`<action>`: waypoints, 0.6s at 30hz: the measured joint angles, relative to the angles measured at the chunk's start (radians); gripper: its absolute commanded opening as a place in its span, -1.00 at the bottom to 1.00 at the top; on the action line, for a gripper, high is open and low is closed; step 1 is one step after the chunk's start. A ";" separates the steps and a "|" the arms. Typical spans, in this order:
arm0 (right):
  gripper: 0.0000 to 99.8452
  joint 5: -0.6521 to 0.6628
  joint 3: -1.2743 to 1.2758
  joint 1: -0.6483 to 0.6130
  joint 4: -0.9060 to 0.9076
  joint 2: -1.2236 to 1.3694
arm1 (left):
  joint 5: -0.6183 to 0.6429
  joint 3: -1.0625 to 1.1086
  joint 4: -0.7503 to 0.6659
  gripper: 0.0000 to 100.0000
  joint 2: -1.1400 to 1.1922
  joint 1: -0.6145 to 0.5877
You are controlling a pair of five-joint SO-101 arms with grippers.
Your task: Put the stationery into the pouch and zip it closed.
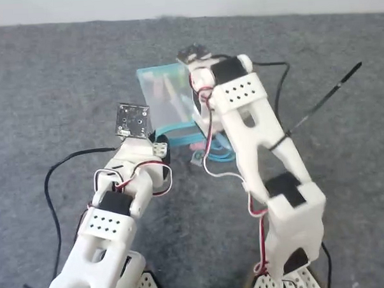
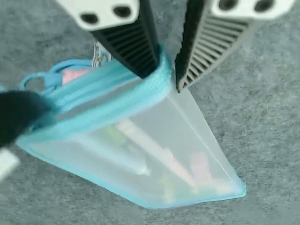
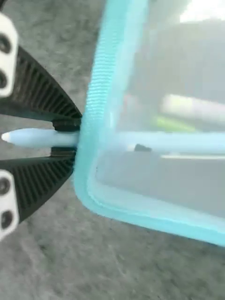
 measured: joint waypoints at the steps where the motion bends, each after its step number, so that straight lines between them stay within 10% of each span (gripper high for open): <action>1: -0.98 -0.003 -0.035 0.003 0.002 0.025 | 0.000 0.003 0.000 -0.98 0.002 0.009; 18: -0.42 -0.104 -0.339 -0.034 0.003 0.222 | -0.021 0.003 -0.002 -0.98 0.002 0.020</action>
